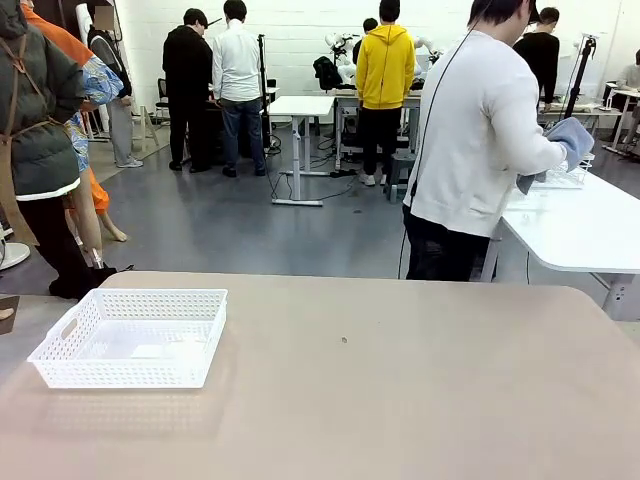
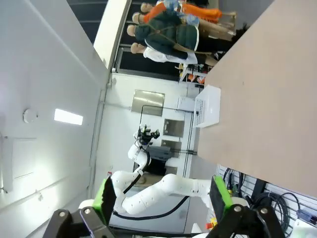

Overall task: Clean and organize the cups into the basket.
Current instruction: Pick up the Organizing basket and move it to the center of the table, then pick up the Reusable plastic cup from the right side of the table and place it inside the Organizing basket.

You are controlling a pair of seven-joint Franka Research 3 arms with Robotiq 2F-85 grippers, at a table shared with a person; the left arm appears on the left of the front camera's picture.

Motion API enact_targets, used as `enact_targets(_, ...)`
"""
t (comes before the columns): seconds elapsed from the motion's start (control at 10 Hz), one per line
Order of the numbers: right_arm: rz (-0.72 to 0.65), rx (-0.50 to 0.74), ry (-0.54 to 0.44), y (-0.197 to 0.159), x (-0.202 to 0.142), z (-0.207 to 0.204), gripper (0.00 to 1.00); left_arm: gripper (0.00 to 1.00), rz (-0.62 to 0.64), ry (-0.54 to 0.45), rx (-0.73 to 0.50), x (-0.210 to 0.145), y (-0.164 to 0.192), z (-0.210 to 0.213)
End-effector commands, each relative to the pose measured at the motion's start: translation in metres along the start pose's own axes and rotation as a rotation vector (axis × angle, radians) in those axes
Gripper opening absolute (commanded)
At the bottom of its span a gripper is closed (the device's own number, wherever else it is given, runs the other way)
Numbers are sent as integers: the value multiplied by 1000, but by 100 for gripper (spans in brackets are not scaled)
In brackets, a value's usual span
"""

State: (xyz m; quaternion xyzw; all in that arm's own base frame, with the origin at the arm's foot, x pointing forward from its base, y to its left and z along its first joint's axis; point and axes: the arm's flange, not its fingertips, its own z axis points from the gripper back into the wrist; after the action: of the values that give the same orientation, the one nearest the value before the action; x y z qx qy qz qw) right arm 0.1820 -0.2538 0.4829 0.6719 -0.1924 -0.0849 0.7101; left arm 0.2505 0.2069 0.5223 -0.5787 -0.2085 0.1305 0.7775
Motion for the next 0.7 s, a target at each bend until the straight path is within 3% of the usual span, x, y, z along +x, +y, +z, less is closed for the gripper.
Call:
enact_targets(0.0,33,-2,-6,-5,-2,-3,100,100,45,0,22,-2,7,8)
enact_targets(0.2,30,-16,0,-6,1,-4,100,100,52,-50,55,-6,13,22)
enact_targets(0.4,14,-12,-11,0,-3,2,100,100,44,-112,168,-8,9,31)
enact_targets(0.5,14,-12,-11,0,-3,2,100,100,42,-60,49,-5,15,23)
enact_targets(0.6,14,-12,-11,0,-3,2,100,100,42,-60,49,-5,15,23)
